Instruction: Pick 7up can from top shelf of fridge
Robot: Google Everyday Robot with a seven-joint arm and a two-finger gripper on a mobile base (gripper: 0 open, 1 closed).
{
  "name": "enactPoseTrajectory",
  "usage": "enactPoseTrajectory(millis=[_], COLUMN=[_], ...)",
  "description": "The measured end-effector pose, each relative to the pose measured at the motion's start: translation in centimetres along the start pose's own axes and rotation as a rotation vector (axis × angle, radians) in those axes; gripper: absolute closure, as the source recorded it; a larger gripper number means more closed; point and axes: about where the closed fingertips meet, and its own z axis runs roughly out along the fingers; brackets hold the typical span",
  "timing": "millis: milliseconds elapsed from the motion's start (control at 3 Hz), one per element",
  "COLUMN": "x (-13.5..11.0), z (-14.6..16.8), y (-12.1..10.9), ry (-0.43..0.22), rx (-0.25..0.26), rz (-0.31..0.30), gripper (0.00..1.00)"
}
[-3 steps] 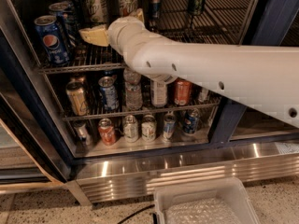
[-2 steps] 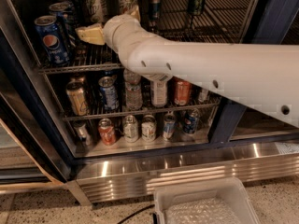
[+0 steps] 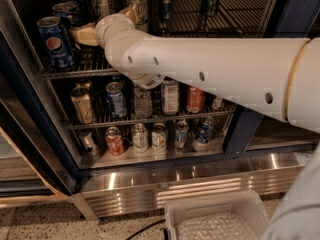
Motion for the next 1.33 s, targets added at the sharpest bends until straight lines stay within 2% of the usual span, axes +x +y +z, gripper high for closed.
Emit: enactPoseTrajectory(millis=[333,667,1000,1333], x=[-0.4,0.3,0.3,0.3], z=[0.1,0.3,0.3,0.3], y=[-0.1,-2.6,-2.6,-2.6], ry=[-0.008,0.004,0.004,0.004], rx=[-0.005,0.028,0.028,0.028], rz=[0.000,0.005,0.005,0.005], gripper=[0.00,0.00,0.00,0.18])
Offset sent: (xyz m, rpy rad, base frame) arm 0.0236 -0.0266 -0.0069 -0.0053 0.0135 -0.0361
